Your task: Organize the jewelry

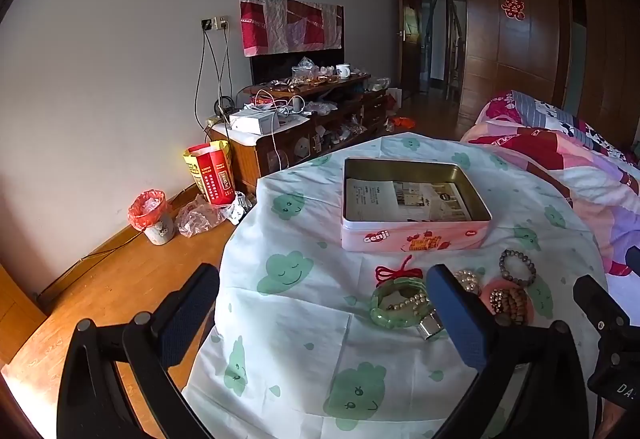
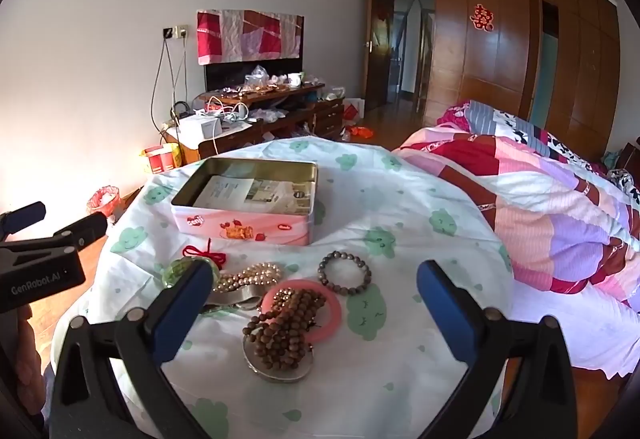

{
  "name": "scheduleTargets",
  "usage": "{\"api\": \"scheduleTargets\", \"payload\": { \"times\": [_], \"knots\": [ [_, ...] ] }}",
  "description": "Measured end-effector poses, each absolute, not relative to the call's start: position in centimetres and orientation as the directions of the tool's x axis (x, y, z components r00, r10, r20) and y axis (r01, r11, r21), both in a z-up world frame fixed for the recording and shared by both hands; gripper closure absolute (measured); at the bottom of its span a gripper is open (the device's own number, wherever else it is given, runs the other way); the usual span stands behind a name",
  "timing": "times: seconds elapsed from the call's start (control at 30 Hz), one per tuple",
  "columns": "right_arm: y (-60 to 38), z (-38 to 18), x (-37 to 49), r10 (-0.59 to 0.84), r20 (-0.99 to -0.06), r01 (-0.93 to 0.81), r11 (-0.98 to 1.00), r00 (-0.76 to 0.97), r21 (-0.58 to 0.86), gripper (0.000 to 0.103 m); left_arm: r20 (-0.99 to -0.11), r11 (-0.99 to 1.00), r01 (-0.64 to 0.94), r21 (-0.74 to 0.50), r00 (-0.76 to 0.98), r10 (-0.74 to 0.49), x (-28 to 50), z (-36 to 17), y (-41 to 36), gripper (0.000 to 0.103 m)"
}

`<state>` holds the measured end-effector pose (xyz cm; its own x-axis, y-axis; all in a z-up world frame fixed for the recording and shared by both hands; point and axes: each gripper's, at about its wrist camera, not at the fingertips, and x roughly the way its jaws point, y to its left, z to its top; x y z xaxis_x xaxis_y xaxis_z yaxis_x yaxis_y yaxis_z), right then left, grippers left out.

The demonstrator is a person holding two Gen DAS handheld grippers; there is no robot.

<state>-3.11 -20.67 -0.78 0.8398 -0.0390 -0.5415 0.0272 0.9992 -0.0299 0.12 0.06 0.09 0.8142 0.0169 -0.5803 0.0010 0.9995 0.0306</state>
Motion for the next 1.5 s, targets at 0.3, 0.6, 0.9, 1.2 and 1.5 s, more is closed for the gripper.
{"api": "scheduleTargets", "payload": {
  "times": [0.3, 0.6, 0.9, 1.2, 1.5],
  "knots": [
    [-20.71, -0.91, -3.0, -0.039, -0.544, 0.026, 0.999, 0.838, -0.031, 0.0, -0.58, 1.0, -0.002, 0.031, 0.814, 0.02, 0.27, 0.0, 0.23, 0.001],
    [-20.69, -0.93, -3.0, -0.039, -0.546, 0.026, 0.999, 0.837, -0.031, 0.0, -0.58, 1.0, -0.002, 0.031, 0.814, 0.02, 0.32, -0.02, 0.31, 0.001],
    [-20.65, -0.95, -3.01, -0.039, -0.548, 0.025, 0.999, 0.836, -0.032, 0.0, -0.579, 1.0, -0.003, 0.031, 0.815, 0.021, 0.3, 0.04, 0.28, 0.001],
    [-20.57, -1.0, -3.0, -0.04, -0.55, 0.025, 0.999, 0.834, -0.033, 0.0, -0.579, 1.0, -0.005, 0.03, 0.815, 0.021, 0.27, 0.03, 0.33, 0.001],
    [-20.5, -1.12, -2.98, -0.04, -0.551, 0.025, 0.999, 0.833, -0.035, 0.0, -0.579, 1.0, -0.004, 0.031, 0.815, 0.021, 0.27, 0.04, 0.35, 0.001]
  ]
}}
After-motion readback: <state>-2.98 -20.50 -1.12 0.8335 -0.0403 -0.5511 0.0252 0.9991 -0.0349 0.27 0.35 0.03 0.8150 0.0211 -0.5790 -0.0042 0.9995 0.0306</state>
